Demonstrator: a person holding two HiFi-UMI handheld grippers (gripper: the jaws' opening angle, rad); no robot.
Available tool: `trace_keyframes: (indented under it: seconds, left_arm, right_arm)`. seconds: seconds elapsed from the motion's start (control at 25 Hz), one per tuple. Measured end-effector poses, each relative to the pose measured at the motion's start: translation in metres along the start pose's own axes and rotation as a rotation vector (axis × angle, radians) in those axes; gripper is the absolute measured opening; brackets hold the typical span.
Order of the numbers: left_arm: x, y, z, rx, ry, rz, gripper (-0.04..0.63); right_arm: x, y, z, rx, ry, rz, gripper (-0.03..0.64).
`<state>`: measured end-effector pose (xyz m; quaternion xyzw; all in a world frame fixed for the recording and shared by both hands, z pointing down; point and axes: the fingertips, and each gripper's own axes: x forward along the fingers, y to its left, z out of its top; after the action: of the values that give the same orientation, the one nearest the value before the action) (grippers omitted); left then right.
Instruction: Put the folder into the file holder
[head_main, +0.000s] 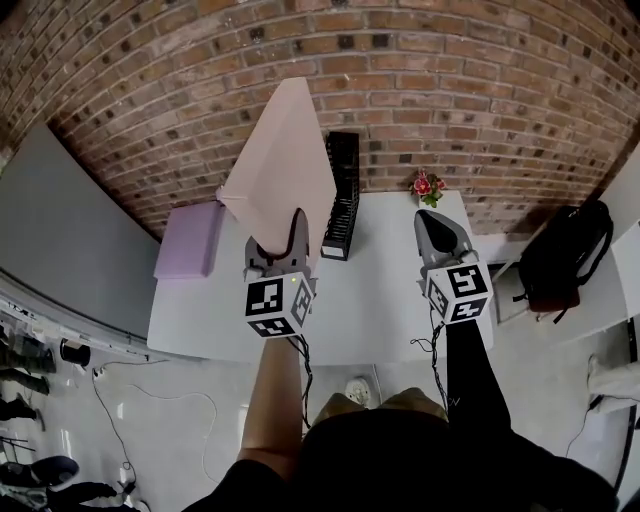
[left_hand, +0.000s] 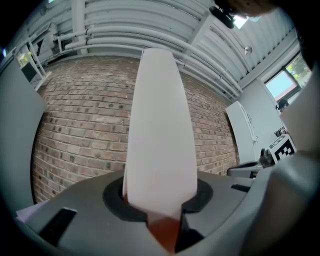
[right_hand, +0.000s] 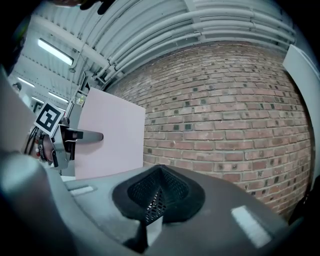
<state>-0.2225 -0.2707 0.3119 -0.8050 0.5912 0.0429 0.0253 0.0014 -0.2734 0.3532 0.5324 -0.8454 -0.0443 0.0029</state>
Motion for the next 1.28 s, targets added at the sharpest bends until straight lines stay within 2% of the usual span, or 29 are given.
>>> trace_keyframes:
  seconds: [0.56,1.28]
  left_arm:
    - [0.060,0.015,-0.023,-0.031,-0.001,-0.029,0.130]
    - [0.134,0.007,-0.045,-0.026,0.031,0.042,0.133]
  right_arm:
    - [0.031,-0.018,-0.031,-0.009,0.062,-0.043,0.002]
    - [0.092,-0.077,-0.056,0.015,0.099,0.033,0.002]
